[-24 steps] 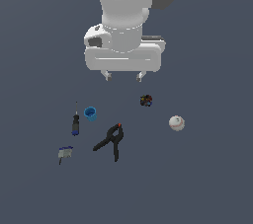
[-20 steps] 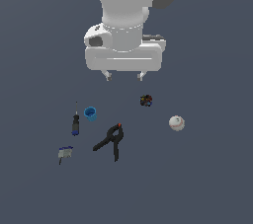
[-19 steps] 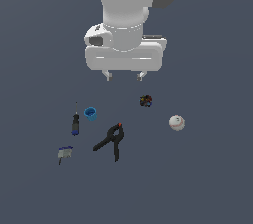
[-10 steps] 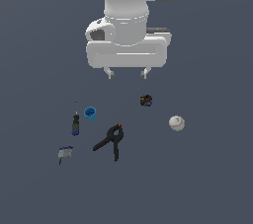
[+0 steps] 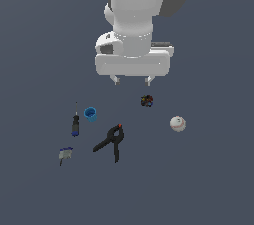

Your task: Pick up a designated object from a clutter of objects.

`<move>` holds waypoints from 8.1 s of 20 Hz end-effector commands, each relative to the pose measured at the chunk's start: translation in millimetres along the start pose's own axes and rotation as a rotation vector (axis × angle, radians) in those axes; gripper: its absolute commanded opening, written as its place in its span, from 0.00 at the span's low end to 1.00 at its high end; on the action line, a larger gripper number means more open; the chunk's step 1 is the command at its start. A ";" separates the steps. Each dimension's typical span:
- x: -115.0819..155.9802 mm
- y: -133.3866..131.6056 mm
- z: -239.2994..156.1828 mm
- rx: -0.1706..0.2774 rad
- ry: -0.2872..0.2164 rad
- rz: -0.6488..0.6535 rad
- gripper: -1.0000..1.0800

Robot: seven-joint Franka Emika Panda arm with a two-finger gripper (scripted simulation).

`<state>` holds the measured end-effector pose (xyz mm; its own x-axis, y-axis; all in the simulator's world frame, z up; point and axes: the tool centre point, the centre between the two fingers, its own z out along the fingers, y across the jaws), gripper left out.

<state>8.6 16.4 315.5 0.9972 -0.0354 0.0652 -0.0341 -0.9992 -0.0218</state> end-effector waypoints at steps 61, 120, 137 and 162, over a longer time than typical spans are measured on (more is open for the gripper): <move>-175.0 -87.8 277.0 -0.026 -0.064 0.111 0.00; 27.0 138.1 -4.2 -0.022 -0.061 0.111 0.00; 84.8 197.4 -76.4 -0.025 -0.063 0.111 0.00; 122.8 233.0 -120.1 -0.026 -0.064 0.111 0.00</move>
<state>114.6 -222.8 436.6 0.9893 -0.1458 -0.0017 -0.1458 -0.9893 -0.0001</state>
